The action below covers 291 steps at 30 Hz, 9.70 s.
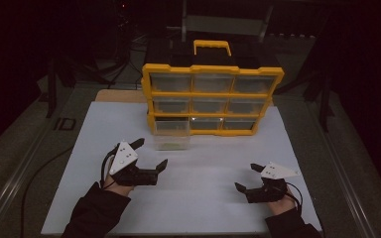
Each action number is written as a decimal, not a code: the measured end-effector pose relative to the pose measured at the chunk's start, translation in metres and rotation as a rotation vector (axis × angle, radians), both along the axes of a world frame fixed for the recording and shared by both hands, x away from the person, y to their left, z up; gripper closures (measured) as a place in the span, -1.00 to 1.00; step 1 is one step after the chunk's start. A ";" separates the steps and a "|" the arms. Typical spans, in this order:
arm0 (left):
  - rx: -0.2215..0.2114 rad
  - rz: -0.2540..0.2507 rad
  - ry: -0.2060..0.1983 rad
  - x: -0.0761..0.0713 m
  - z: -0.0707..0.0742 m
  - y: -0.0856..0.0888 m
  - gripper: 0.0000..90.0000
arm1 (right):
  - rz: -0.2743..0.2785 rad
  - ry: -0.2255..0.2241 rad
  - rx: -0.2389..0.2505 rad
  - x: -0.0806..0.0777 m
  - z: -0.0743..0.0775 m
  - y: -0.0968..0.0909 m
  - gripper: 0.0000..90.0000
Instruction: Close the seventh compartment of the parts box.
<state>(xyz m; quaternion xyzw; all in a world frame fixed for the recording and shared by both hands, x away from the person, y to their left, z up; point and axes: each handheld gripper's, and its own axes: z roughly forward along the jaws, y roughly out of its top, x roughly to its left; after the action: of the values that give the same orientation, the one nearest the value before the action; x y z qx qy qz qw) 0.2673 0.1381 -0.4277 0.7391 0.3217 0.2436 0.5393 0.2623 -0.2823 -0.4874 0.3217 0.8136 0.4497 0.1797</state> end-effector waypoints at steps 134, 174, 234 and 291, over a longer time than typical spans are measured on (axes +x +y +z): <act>0.261 0.175 0.236 0.118 -0.074 -0.040 1.00 | 0.018 -0.017 -0.001 -0.001 0.002 0.001 -0.80; 0.292 0.187 0.225 0.148 -0.078 -0.051 1.00 | 0.014 -0.018 0.003 -0.001 0.003 -0.001 -0.80; 0.248 0.166 0.267 0.134 -0.056 -0.044 -0.06 | 0.012 -0.014 -0.003 -0.001 0.001 0.000 -0.80; 0.113 -0.012 0.210 0.100 0.002 -0.010 -1.00 | 0.020 -0.019 0.005 -0.001 0.003 0.002 -0.80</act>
<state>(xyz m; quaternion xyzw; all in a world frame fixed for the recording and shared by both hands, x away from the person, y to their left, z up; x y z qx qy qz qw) 0.3670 0.1281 -0.4260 0.7917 0.3578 0.1791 0.4616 0.2609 -0.2799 -0.4843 0.3097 0.8140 0.4566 0.1819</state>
